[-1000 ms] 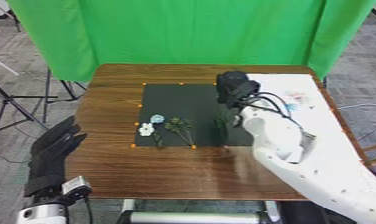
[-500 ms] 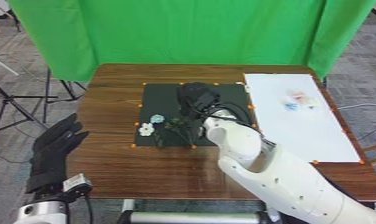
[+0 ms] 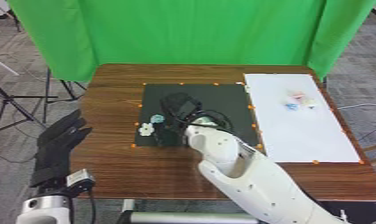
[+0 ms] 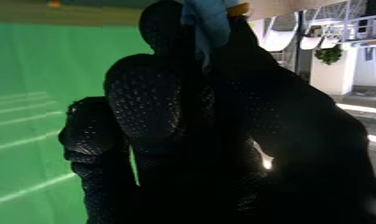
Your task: Arrange flowers
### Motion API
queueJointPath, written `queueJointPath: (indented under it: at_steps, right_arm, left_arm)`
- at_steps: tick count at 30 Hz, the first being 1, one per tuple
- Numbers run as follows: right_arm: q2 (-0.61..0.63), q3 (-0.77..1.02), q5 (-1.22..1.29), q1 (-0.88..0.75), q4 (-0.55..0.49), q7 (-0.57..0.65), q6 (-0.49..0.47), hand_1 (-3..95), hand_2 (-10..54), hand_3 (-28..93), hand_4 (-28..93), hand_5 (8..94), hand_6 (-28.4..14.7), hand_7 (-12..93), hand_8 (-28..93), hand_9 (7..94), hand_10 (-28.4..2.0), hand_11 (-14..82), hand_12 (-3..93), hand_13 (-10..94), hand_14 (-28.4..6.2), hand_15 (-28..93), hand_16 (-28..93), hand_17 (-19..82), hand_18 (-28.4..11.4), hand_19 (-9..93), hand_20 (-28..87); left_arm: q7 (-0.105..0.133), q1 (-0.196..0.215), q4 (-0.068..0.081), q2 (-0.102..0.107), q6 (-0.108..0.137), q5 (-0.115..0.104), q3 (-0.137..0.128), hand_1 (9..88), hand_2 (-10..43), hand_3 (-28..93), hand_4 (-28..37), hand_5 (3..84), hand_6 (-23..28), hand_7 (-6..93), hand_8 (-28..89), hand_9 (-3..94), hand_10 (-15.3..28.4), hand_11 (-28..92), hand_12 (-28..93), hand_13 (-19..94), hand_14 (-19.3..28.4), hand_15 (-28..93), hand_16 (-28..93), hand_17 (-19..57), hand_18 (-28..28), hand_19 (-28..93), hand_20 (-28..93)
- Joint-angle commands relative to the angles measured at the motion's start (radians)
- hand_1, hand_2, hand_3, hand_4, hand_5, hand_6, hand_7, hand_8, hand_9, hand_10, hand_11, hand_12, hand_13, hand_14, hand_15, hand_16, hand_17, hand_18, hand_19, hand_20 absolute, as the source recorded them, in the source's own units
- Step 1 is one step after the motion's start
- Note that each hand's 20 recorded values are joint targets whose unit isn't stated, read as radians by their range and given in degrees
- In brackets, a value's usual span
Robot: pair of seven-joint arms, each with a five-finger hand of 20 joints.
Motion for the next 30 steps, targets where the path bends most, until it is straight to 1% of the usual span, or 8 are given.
queueJointPath:
  at_steps: [1, 3, 7, 11, 14, 16, 22, 30]
  right_arm:
    - [-0.009, -0.005, -0.005, -0.009, 0.029, 0.029, -0.023, 54.7, -7.2, 76, -28, 78.6, 0.2, 25, 2, 86.5, -7.4, 24.3, 36.6, 78, -4.1, 65, 19, 49, -17.3, 93, 24]
    - [-0.006, -0.007, -0.025, -0.009, 0.040, 0.030, -0.019, 54.6, -7.2, 76, -28, 78.5, 0.2, 25, 2, 86.4, -7.4, 24.4, 36.6, 78, -4.1, 65, 19, 48, -17.3, 93, 24]
    - [0.004, -0.024, -0.010, 0.014, 0.061, 0.062, -0.022, 54.6, -7.1, 76, -28, 78.5, 0.2, 25, 2, 86.4, -7.4, 24.4, 36.6, 78, -4.1, 65, 19, 48, -17.3, 93, 24]
    - [0.013, -0.047, -0.022, 0.030, 0.069, 0.088, -0.013, 54.5, -7.1, 76, -28, 78.3, 0.2, 25, 2, 86.1, -7.5, 24.4, 36.5, 78, -4.1, 65, 19, 48, -17.3, 93, 24]
    - [0.019, -0.072, -0.004, 0.043, 0.069, 0.123, 0.022, 54.0, -7.3, 76, -28, 78.0, 0.2, 25, 2, 85.8, -7.6, 24.1, 36.6, 78, -4.3, 65, 19, 48, -17.4, 93, 24]
    - [0.016, -0.078, -0.013, 0.047, 0.070, 0.128, 0.036, 52.8, -8.0, 77, -28, 76.9, -0.1, 25, 1, 85.1, -8.0, 23.7, 36.8, 76, -4.6, 65, 20, 47, -17.2, 93, 23]
    - [0.025, -0.127, -0.004, 0.081, 0.072, 0.171, 0.101, 49.1, -9.5, 76, -28, 74.3, -1.8, 25, 1, 82.0, -8.6, 23.7, 37.8, 74, -5.8, 66, 20, 46, -17.2, 93, 20]
    - [0.004, -0.096, -0.017, 0.061, 0.062, 0.169, 0.043, 47.1, -9.5, 77, -28, 71.6, -3.0, 25, 1, 78.1, -9.7, 26.5, 37.4, 72, -6.7, 67, 20, 45, -17.4, 93, 20]
  left_arm:
    - [-0.013, 0.010, 0.001, -0.023, -0.020, 0.015, -0.009, 26.8, 4.6, 84, -18.3, 37.8, 9.5, 16.6, -11, 31.0, 18.9, 36, 5, 24, 26.8, 65, -18, -9.3, 21.7, 61, 4]
    - [-0.013, 0.007, 0.002, -0.017, -0.019, 0.012, -0.005, 26.8, 4.6, 84, -18.1, 37.8, 9.5, 16.6, -11, 31.0, 18.9, 36, 5, 24, 26.8, 65, -18, -9.3, 21.7, 61, 4]
    - [-0.020, -0.007, 0.006, -0.024, -0.027, 0.019, -0.001, 26.8, 4.5, 84, -18.1, 37.9, 9.6, 16.4, -11, 31.0, 18.9, 36, 5, 24, 26.8, 65, -18, -9.3, 21.7, 61, 4]
    - [-0.009, -0.001, 0.005, -0.016, -0.018, 0.009, 0.001, 26.8, 4.5, 84, -18.1, 37.8, 9.5, 16.4, -11, 31.0, 18.9, 36, 5, 24, 26.8, 65, -18, -9.3, 21.7, 60, 4]
    - [-0.017, -0.002, 0.006, -0.022, -0.025, 0.018, -0.003, 26.8, 4.6, 84, -18.0, 37.8, 9.5, 16.4, -11, 31.0, 18.9, 36, 5, 24, 26.9, 65, -18, -9.3, 21.7, 61, 4]
    - [-0.007, -0.005, 0.007, -0.014, -0.019, 0.004, 0.003, 26.8, 4.5, 84, -18.0, 37.8, 9.5, 16.4, -11, 31.0, 18.9, 36, 5, 24, 26.9, 65, -18, -9.3, 21.7, 61, 4]
    - [-0.018, -0.008, 0.007, -0.022, -0.028, 0.017, 0.002, 26.9, 4.5, 84, -18.1, 37.8, 9.5, 16.5, -11, 31.0, 18.9, 36, 5, 24, 26.9, 65, -18, -9.2, 21.7, 61, 4]
    - [-0.026, -0.007, 0.008, -0.032, -0.034, 0.025, -0.002, 27.0, 4.6, 84, -17.8, 37.8, 9.5, 16.5, -11, 31.0, 19.0, 36, 5, 24, 26.9, 65, -18, -9.2, 21.7, 61, 4]
